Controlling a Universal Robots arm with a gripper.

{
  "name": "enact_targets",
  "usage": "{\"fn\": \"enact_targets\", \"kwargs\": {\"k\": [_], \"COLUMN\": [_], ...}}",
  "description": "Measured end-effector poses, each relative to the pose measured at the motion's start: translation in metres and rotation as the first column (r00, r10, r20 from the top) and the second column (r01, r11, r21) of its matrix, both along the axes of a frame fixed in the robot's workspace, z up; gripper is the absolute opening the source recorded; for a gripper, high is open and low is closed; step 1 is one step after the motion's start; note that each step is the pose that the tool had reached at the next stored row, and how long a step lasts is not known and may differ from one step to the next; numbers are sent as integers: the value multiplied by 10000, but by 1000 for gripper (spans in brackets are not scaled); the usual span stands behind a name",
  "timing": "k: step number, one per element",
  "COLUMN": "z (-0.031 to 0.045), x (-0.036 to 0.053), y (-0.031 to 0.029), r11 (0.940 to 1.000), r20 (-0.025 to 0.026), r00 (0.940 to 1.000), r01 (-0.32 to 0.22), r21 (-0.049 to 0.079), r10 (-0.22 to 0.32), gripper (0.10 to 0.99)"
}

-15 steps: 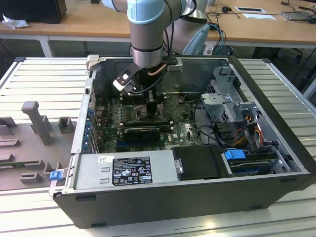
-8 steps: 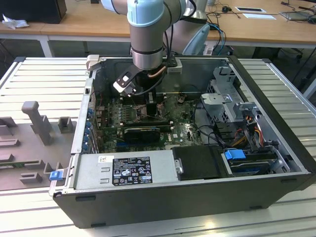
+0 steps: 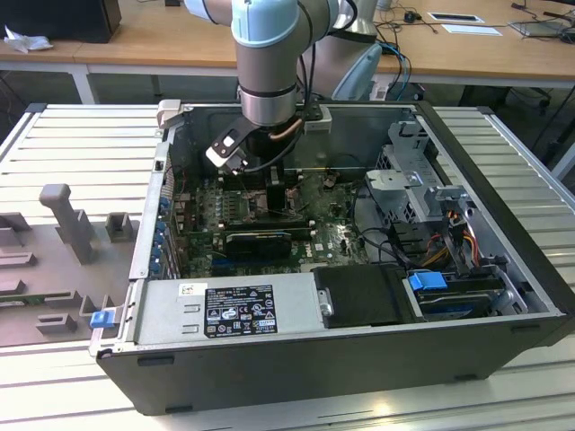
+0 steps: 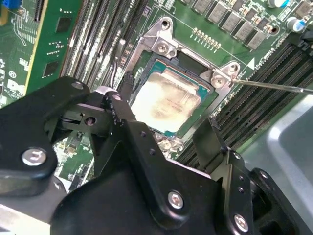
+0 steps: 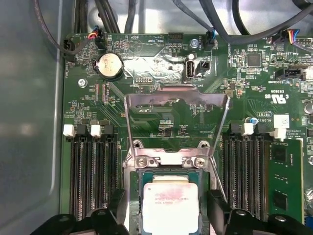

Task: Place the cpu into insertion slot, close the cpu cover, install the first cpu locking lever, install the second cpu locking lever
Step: 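Place the cpu into insertion slot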

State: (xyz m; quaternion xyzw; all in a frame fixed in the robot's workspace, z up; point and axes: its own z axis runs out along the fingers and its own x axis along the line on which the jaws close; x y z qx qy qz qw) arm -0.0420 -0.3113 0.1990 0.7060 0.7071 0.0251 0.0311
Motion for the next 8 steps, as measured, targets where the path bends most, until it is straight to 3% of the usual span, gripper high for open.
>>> {"fn": "enact_targets", "kwargs": {"k": [5, 8], "z": [82, 97], "x": [0, 0], "y": [0, 0], "r11": [10000, 10000], "r20": [-1, 0], "r00": [10000, 10000], "r01": [0, 0], "r21": [-1, 1], "r10": [0, 0], "gripper": [741, 608]}}
